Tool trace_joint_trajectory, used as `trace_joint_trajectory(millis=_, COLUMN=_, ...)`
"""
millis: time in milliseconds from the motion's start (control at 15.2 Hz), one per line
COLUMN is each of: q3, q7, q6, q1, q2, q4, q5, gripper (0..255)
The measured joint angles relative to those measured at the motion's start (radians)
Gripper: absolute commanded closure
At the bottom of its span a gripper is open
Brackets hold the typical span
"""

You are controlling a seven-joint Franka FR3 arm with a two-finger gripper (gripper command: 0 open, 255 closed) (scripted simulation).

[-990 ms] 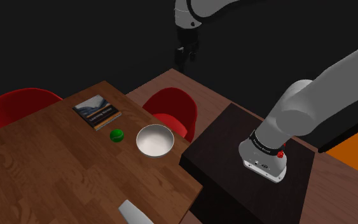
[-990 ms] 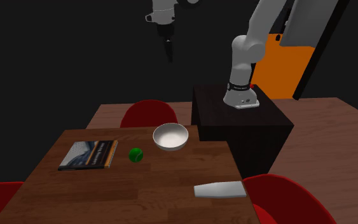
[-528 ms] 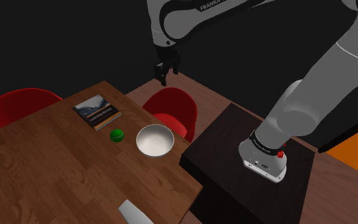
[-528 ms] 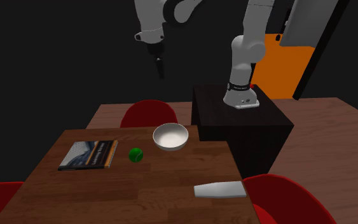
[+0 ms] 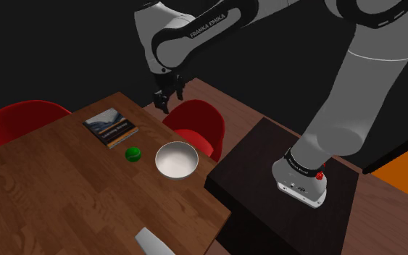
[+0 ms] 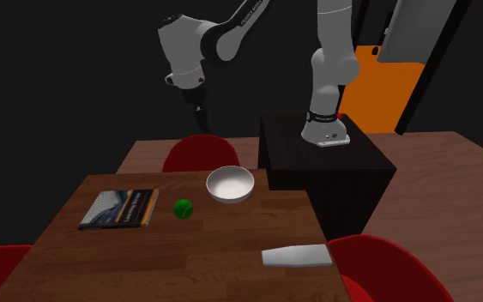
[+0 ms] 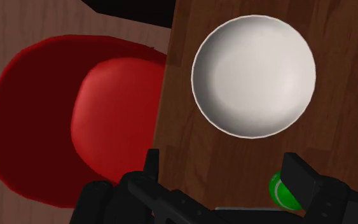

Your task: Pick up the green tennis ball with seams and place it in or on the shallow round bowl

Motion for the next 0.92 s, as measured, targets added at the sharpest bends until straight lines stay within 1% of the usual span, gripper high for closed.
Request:
trace_joint_trajectory(millis=264, q3=0.003, q7=0.053, q6=0.007, q1=0.041, q2=0.152, q4=0.113, q5=-0.029, gripper=0)
trace_joint_trajectory(millis=528, q3=-0.001, q7=0.094, q6=-0.02, q1=0.092, q2=0.318, q4=0.277, q5=-0.054, gripper=0)
trace_joint_trajectory(millis=924, q3=-0.016, q7=0.125, q6=-0.063, q1=0.164, q2=0.565, q4=0.531, q5=-0.075, gripper=0)
